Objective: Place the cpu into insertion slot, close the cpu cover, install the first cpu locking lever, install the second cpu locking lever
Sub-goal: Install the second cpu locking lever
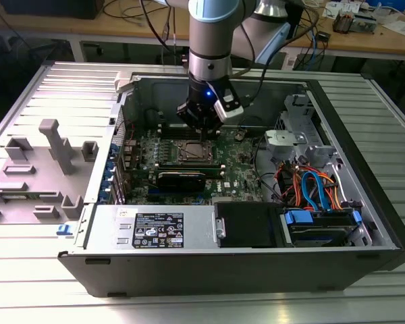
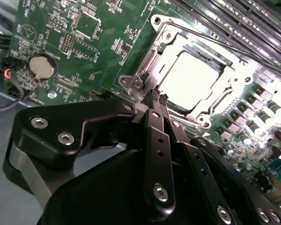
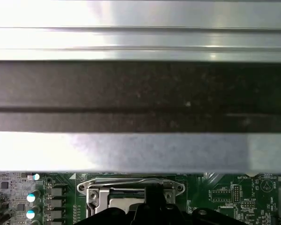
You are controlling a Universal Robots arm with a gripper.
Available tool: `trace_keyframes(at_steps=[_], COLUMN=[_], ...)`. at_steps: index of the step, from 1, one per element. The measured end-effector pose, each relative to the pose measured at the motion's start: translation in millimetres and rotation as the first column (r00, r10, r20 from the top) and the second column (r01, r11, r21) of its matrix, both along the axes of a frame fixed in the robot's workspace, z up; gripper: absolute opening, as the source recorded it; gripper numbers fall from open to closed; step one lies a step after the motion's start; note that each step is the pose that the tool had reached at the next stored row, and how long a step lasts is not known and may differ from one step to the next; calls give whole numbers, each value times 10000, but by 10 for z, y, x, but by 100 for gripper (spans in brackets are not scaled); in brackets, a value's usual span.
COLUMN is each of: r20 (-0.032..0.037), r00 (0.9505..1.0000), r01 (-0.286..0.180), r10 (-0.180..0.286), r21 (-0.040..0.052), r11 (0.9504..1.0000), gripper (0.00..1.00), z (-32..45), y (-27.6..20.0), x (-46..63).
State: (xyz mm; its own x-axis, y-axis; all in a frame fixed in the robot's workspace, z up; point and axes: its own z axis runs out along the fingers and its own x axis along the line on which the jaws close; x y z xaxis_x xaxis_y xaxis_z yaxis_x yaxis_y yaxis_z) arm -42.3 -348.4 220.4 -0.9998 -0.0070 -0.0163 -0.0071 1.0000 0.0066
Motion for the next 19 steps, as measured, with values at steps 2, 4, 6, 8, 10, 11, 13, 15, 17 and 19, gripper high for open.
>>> trace_keyframes(at_steps=[2, 4, 6, 8, 10, 11, 13, 15, 17, 19], r20=[1, 0, 0, 0, 0, 0, 0, 0, 0, 0], r00=[10000, 10000, 10000, 10000, 10000, 10000, 10000, 10000, 10000, 10000], r01=[0, -3, 0, 0, -1, -1, -1, 1, -1, 1], r10=[0, 3, 0, 0, 1, 1, 1, -1, 1, -1], r21=[1, 1, 1, 1, 1, 0, 1, 5, 5, 5], r11=[10000, 10000, 10000, 10000, 10000, 10000, 10000, 10000, 10000, 10000], gripper=[11, 11, 11, 11, 11, 11, 11, 11, 11, 11], z=[12, 14, 14, 14, 13, 14, 14, 16, 28, 49], y=[0, -8, -37, -88, -129, -157, -213, -267, -298, -305], x=[0, 1, 0, 0, 1, 0, 0, 0, 0, 0])
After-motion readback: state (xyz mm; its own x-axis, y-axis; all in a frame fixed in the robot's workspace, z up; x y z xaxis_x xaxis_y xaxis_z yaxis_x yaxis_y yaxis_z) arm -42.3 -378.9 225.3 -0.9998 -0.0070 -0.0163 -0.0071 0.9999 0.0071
